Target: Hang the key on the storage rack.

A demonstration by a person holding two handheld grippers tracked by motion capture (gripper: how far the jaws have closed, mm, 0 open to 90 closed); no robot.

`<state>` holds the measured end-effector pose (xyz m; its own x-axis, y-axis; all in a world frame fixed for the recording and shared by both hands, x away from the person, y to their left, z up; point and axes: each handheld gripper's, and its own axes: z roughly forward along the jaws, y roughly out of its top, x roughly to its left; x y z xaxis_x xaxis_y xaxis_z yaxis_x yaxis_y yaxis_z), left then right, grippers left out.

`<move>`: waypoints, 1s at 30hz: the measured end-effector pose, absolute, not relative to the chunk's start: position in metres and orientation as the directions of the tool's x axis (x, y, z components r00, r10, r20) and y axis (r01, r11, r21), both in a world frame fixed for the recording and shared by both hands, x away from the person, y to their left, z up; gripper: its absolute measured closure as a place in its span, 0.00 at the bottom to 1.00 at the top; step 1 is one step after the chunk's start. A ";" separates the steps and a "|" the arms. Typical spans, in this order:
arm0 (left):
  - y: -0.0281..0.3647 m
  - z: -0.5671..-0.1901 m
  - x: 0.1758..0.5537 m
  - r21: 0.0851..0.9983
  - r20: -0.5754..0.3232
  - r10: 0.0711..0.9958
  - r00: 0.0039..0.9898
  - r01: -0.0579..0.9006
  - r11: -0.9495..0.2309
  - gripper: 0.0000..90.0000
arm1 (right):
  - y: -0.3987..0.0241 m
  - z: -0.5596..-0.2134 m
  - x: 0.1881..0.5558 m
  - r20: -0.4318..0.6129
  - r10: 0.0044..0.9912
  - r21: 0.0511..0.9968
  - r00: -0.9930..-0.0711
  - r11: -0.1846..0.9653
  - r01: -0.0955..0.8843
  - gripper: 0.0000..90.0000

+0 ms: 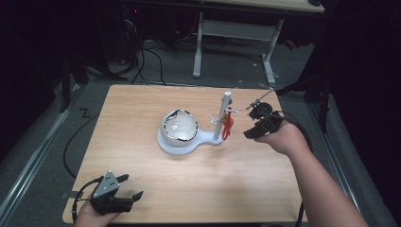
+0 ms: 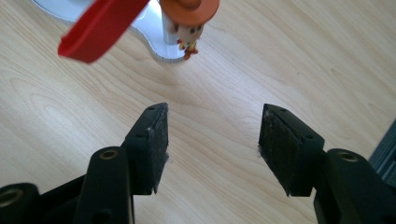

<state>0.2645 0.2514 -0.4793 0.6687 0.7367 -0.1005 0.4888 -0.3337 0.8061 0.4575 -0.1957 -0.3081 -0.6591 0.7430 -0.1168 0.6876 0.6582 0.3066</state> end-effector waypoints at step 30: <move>0.248 -0.484 0.267 0.794 -0.113 0.730 0.675 0.503 -0.342 0.21 | -0.226 -0.471 0.324 -0.112 0.834 0.692 -0.540 0.456 0.560 0.35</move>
